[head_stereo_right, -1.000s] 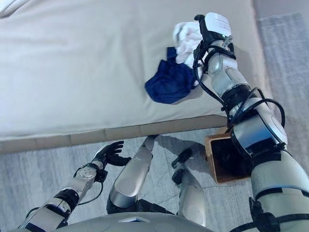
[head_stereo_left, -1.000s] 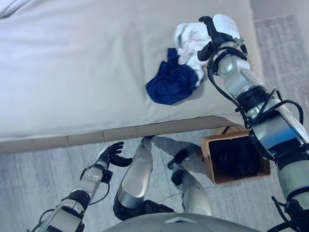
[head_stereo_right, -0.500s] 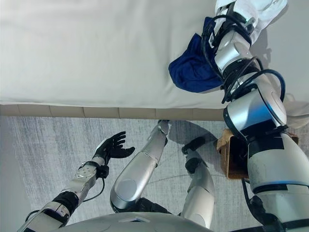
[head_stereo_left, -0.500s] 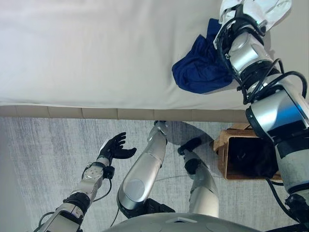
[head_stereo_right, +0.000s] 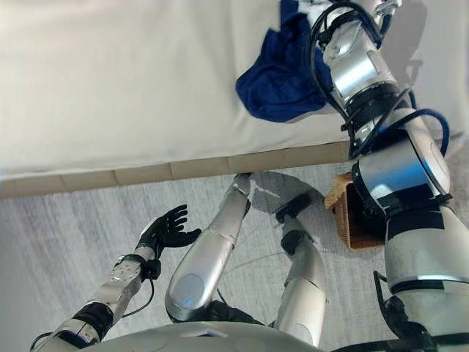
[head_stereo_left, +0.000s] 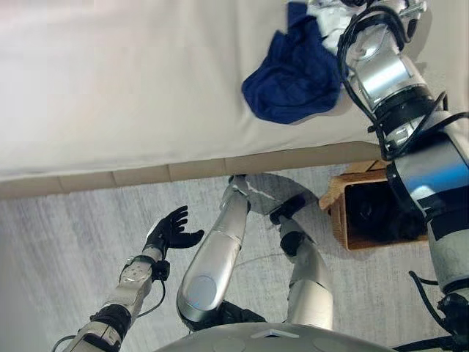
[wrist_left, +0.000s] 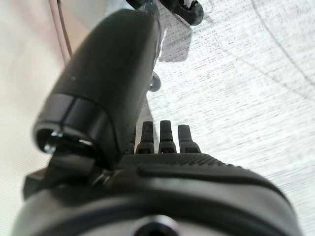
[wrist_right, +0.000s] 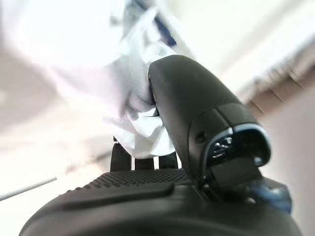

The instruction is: Pick up the clothes from the bed and place them into the basket

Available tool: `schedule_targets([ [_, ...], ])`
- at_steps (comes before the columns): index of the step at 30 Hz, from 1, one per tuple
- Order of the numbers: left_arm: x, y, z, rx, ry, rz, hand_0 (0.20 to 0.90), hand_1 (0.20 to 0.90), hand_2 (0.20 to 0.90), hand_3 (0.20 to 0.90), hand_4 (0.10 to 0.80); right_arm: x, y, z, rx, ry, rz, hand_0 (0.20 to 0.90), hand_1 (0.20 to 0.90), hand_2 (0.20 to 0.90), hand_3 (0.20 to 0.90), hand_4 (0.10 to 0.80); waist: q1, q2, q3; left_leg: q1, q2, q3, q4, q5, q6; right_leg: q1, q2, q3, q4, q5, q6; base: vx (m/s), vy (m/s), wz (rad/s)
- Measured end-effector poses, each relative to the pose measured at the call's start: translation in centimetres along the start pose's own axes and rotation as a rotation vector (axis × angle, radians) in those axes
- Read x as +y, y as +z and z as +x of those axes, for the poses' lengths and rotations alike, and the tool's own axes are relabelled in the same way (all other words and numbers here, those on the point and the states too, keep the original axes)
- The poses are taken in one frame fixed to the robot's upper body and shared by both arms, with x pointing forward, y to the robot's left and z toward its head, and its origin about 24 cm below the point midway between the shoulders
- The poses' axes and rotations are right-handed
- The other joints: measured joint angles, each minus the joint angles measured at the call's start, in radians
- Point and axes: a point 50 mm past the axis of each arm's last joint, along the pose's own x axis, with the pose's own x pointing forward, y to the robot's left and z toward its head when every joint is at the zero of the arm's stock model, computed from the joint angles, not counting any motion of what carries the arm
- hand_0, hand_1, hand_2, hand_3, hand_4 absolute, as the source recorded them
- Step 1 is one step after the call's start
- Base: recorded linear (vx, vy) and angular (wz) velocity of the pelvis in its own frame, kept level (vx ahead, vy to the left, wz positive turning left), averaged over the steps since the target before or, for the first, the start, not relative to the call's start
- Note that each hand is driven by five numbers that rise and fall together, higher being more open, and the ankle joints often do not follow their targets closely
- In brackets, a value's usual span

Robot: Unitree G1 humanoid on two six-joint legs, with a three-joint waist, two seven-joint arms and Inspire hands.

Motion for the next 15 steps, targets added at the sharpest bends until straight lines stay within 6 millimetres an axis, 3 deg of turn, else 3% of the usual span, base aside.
schedule_targets([
  [2,0.5,-0.1,0.0,0.018,0.004,0.048,0.9,0.9,0.9,0.9,0.8,-1.0,-0.2,-0.1,-0.027,-0.001,0.014,0.3,0.3,0.3,0.2,0.1,-0.021,-0.005,0.0,0.086,0.01,0.024,-0.046,-0.001,0.0,0.082,0.01,0.013,-0.058,0.001,0.002,0.031,-0.149,-0.34],
  [4,1.1,-0.2,0.1,0.051,0.015,0.103,0.9,0.9,0.9,0.9,0.8,-2.2,-1.0,0.1,-0.022,0.008,0.019,0.3,0.3,0.3,0.2,0.1,-0.043,-0.015,0.001,0.189,0.017,0.056,-0.102,0.002,0.002,0.166,0.018,0.05,-0.115,0.022,0.027,0.149,-0.107,-0.44],
  [6,1.7,-0.4,0.0,0.075,0.029,0.138,0.9,0.9,0.9,0.9,0.8,-2.8,-1.5,0.3,0.007,0.015,0.062,0.3,0.3,0.3,0.2,0.1,-0.066,-0.03,-0.003,0.261,0.017,0.075,-0.148,0.002,0.002,0.229,0.021,0.065,-0.164,0.028,0.034,0.169,-0.011,-0.32],
  [10,3.1,-1.0,-0.2,0.142,0.066,0.181,0.9,0.9,0.9,0.9,0.8,-5.0,-2.3,0.9,0.038,0.028,0.13,0.3,0.3,0.3,0.2,0.1,-0.133,-0.083,-0.036,0.402,0.021,0.135,-0.262,0.012,0.006,0.35,0.034,0.106,-0.293,0.079,0.047,0.095,0.005,-0.38],
  [13,2.5,-0.1,0.5,0.129,0.048,0.207,0.9,0.9,0.9,0.9,0.8,-7.7,-3.1,1.6,0.053,-0.034,0.142,0.3,0.3,0.3,0.2,0.1,-0.191,-0.1,-0.058,0.465,0.004,0.164,-0.312,0.027,0.015,0.399,0.027,0.123,-0.346,0.184,0.02,0.021,-0.02,-0.11],
  [15,2.0,0.1,0.8,0.123,0.036,0.227,0.9,0.9,0.9,0.9,0.8,-8.6,-2.9,1.8,0.049,-0.06,0.177,0.3,0.3,0.3,0.2,0.1,-0.2,-0.096,-0.063,0.495,0.007,0.175,-0.323,0.037,0.022,0.423,0.034,0.139,-0.367,0.201,0.003,0.019,-0.003,-0.28],
])
